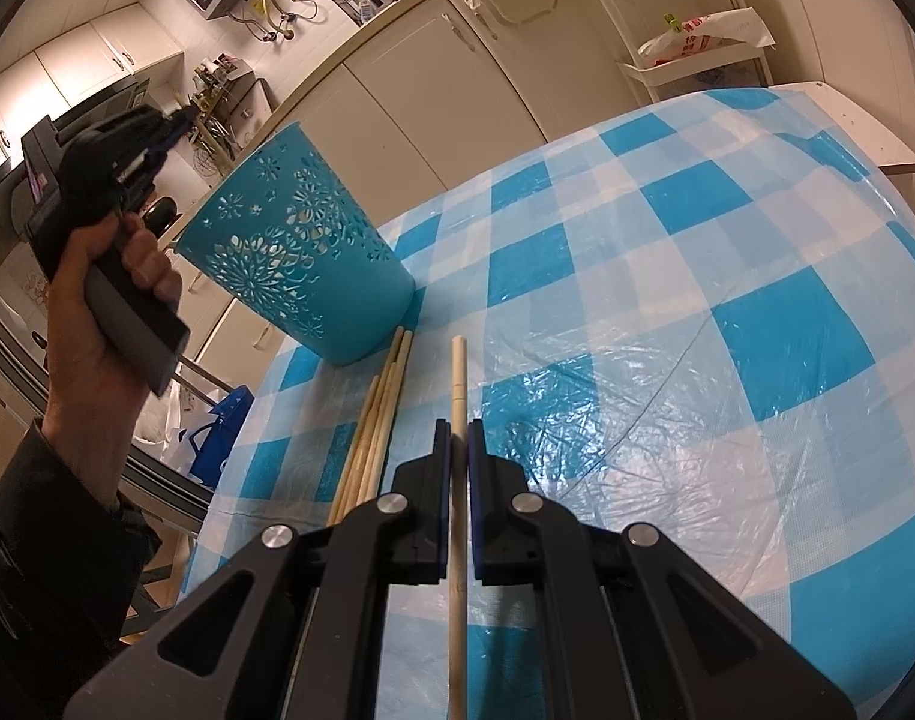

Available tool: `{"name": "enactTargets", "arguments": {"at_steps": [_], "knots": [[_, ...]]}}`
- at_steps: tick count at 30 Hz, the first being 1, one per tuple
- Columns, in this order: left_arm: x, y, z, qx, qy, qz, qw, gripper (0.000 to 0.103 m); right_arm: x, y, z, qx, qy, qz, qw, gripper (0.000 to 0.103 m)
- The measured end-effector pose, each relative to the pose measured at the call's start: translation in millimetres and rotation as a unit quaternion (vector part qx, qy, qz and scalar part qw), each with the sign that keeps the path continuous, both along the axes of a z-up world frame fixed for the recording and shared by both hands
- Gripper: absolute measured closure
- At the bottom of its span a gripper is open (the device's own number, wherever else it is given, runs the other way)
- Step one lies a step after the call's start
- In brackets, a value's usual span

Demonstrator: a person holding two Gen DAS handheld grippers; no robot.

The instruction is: Organize utensils

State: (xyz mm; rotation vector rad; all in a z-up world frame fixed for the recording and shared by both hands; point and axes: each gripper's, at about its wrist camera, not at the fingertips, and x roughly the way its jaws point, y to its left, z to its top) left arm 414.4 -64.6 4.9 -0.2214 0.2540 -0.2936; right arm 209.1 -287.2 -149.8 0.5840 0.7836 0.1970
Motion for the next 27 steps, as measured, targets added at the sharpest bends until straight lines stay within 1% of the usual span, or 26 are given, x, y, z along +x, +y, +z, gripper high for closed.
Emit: {"name": "enactTargets", "arguments": {"at_steps": [3, 4, 5, 6, 7, 8, 11, 13, 15, 16, 18, 19, 22, 24, 27], "knots": [[-2.0, -2.4, -8.0, 0.028, 0.024, -0.006, 0.9993, 0.096, -0.1, -0.6, 0.2, 0.002, -0.001, 0.001, 1.0, 0.097], [-4.5, -1.9, -10.0, 0.036, 0.03, -0.008, 0.9988, 0.09, -0.3, -1.2, 0.4, 0.004, -0.002, 0.0, 1.0, 0.097], [-8.1, -0.5, -11.5, 0.043, 0.037, -0.008, 0.9983, 0.079, -0.5, -1.8, 0.6, 0.006, -0.004, 0.001, 1.0, 0.097], [-11.2, 1.5, -11.7, 0.046, 0.039, -0.005, 0.9981, 0.072, -1.0, -2.4, 1.0, 0.009, -0.005, 0.001, 1.0, 0.097], [-16.6, 5.4, -11.2, 0.048, 0.039, 0.0, 0.9981, 0.058, -1.5, -3.3, 1.5, 0.011, -0.007, 0.0, 1.0, 0.097], [-23.3, 9.4, -9.6, 0.048, 0.038, 0.006, 0.9981, 0.049, -2.0, -4.2, 2.4, 0.014, -0.009, -0.001, 1.0, 0.097], [-53.0, 30.9, -4.8, 0.039, 0.023, 0.027, 0.9986, 0.037, -3.9, -5.9, 6.1, 0.022, -0.018, -0.002, 1.0, 0.097], [-79.2, 49.1, -3.1, 0.024, 0.012, 0.047, 0.9985, 0.03, -2.5, -6.6, 10.5, 0.039, -0.021, -0.004, 0.999, 0.097], [-109.2, 67.3, -9.7, 0.013, 0.003, 0.063, 0.9979, 0.027, 0.3, -5.9, 22.6, 0.049, -0.036, -0.003, 0.998, 0.097], [-120.0, 72.4, -14.6, 0.013, 0.004, 0.067, 0.9977, 0.025, 3.5, -4.0, 35.3, 0.051, -0.053, -0.002, 0.997, 0.097], [-140.6, 79.6, -28.5, 0.021, 0.011, 0.068, 0.9974, 0.024, 10.3, -0.3, 58.2, 0.053, -0.081, 0.003, 0.995, 0.097], [-151.9, 82.0, -37.5, 0.026, 0.017, 0.069, 0.9971, 0.024, 16.5, 3.0, 76.2, 0.052, -0.103, 0.008, 0.993, 0.097], [-174.4, 88.6, -59.7, 0.033, 0.043, 0.067, 0.9963, 0.022, 31.6, 10.0, 114.9, 0.054, -0.146, 0.017, 0.988, 0.097], [-188.2, 97.1, -72.8, 0.023, 0.061, 0.068, 0.9955, 0.022, 45.3, 18.2, 144.8, 0.049, -0.179, 0.024, 0.982, 0.097], [-201.9, 106.4, -85.7, 0.011, 0.079, 0.073, 0.9941, 0.022, 65.5, 30.3, 178.6, 0.034, -0.219, 0.029, 0.975, 0.097]]}}
